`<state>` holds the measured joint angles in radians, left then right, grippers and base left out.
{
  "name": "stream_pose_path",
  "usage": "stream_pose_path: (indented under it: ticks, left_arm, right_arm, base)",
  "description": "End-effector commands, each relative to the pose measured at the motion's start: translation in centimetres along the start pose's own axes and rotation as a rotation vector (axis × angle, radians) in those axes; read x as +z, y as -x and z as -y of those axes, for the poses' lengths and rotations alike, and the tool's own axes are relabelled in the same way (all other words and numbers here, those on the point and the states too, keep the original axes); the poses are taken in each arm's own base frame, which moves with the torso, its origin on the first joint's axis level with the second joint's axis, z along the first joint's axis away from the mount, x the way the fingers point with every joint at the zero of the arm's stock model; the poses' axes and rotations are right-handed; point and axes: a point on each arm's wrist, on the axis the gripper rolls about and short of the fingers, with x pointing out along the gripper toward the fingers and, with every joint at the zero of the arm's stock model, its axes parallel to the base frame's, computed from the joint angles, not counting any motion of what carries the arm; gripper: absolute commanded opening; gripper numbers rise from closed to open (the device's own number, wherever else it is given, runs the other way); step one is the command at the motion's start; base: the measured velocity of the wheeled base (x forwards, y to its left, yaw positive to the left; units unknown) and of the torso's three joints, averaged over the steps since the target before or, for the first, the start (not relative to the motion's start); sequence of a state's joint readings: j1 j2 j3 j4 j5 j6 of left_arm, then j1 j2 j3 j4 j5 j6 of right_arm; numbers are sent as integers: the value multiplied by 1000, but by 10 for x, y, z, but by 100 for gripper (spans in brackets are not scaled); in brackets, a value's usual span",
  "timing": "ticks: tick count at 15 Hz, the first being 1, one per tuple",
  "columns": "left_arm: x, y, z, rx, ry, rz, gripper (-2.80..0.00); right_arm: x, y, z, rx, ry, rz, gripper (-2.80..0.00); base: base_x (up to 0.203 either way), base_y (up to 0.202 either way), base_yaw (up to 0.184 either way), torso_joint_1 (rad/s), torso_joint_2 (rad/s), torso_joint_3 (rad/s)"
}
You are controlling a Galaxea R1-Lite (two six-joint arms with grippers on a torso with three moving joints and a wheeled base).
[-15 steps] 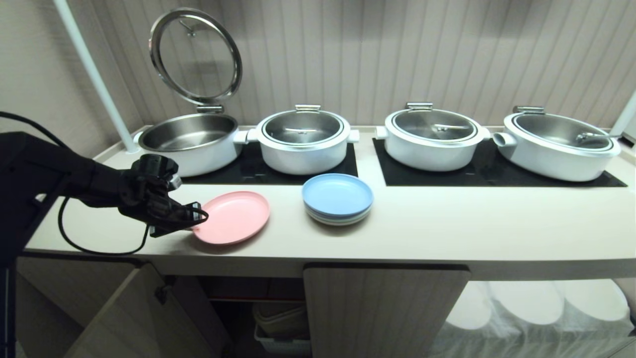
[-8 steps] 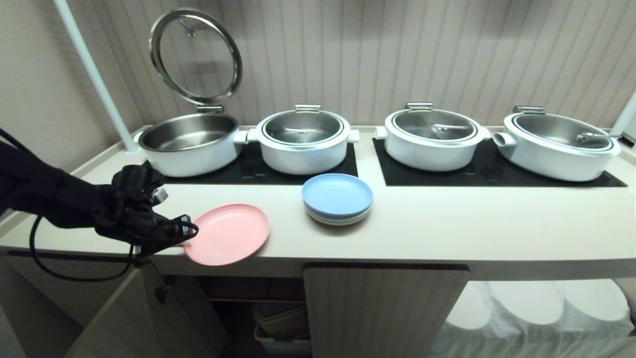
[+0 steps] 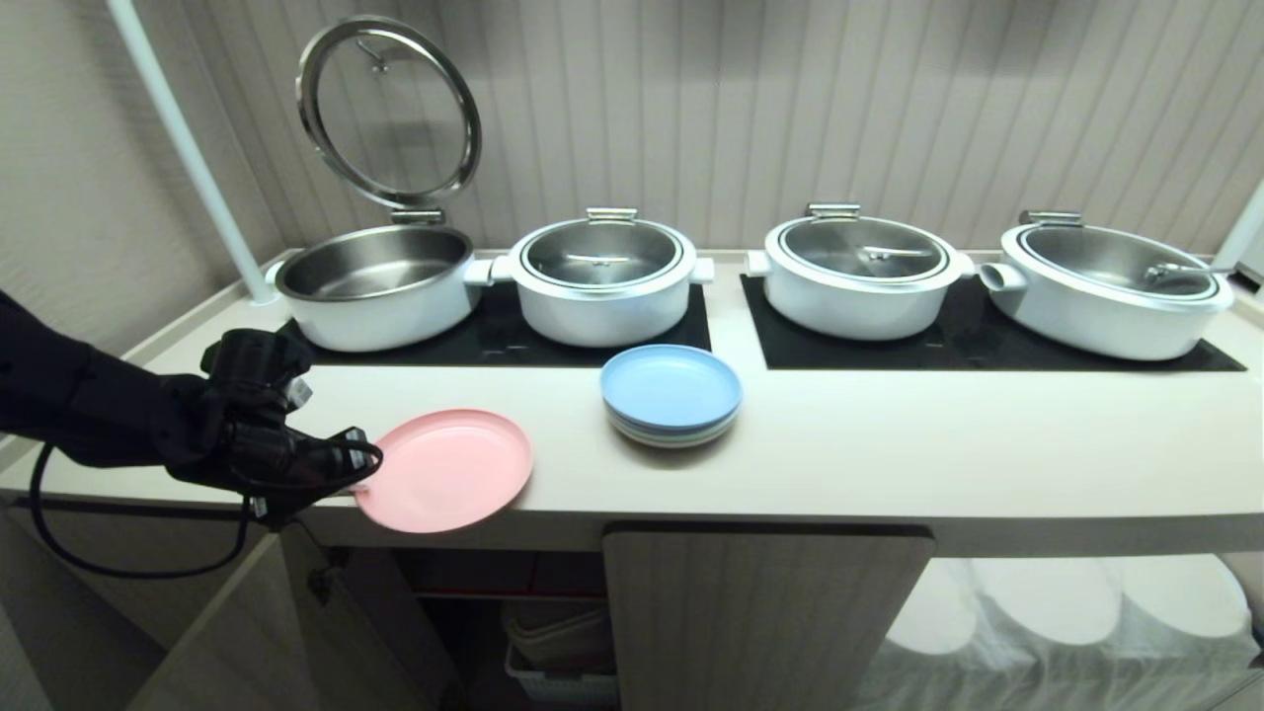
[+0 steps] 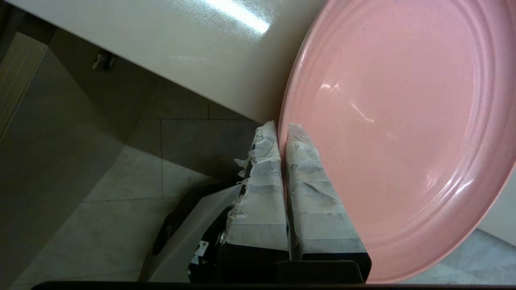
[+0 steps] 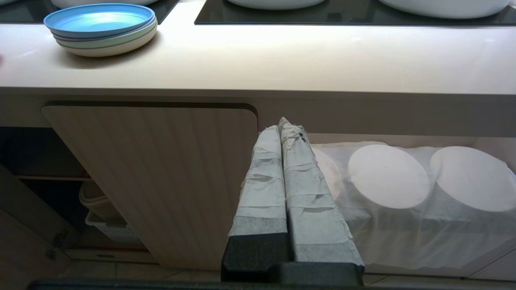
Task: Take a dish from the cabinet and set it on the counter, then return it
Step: Pick up the plate from the table
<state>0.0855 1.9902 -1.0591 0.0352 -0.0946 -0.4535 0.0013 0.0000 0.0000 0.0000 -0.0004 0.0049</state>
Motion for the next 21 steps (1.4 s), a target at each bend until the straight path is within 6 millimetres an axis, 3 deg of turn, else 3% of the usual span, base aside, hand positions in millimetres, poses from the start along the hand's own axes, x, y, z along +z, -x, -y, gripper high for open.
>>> stream_pose_path:
  ticks: [1,8,12,17,21]
  left_arm:
    - [1,2,1,-9,21,6,-280]
    - [7,0,8,-43,191,10,-280]
    - [6,4,12,-54,190,10,-280]
    - [1,22,17,-92,170,20,-280]
    - [-19,38,8,-79,136,-5,-280]
  right_arm:
    - [0,0,0,1,0,0,-280]
    - [0,0,0,1,0,0,-280]
    - [0,0,0,1,0,0,-280]
    - [0,0,0,1,0,0,-280]
    - [0,0,0,1,-1,0,-280]
  base:
    - [0,0,0,0,0,0]
    - [0,0,0,0,0,0]
    - [0,0,0,0,0,0]
    - [0,0,0,0,0,0]
    - [0,0,0,0,0,0]
